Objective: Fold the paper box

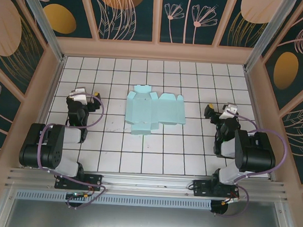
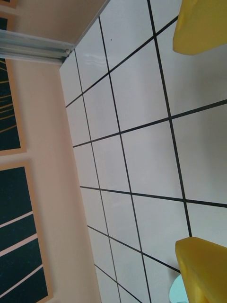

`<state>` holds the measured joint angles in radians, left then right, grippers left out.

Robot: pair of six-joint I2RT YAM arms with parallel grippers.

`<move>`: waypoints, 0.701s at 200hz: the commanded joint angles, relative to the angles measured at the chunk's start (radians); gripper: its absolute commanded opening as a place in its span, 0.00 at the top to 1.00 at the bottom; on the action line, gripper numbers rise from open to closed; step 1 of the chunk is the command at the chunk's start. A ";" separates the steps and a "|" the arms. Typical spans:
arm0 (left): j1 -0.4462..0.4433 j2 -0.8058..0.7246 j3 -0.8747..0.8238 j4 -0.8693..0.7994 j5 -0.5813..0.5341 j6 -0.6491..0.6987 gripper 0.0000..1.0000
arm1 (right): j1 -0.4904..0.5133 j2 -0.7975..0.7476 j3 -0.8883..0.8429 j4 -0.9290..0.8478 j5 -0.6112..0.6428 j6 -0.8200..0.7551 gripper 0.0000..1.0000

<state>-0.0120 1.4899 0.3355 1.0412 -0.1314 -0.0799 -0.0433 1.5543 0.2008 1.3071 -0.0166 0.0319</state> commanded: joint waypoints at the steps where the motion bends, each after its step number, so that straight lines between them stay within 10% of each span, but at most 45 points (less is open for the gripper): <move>1: 0.004 0.035 0.099 -0.119 0.012 0.011 0.01 | 0.007 0.003 0.023 -0.004 -0.022 -0.020 0.01; 89: -0.068 -0.252 0.083 -0.337 -0.015 -0.082 0.01 | 0.022 -0.049 -0.005 0.014 -0.010 -0.033 0.01; 140: -0.187 -0.252 0.174 -0.536 0.122 -0.401 0.01 | 0.109 -0.356 0.102 -0.398 0.039 -0.028 0.01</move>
<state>-0.1722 1.2068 0.4770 0.6395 -0.1078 -0.2741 0.0277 1.3186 0.2245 1.1133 -0.0002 -0.0021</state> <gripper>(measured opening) 0.988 0.989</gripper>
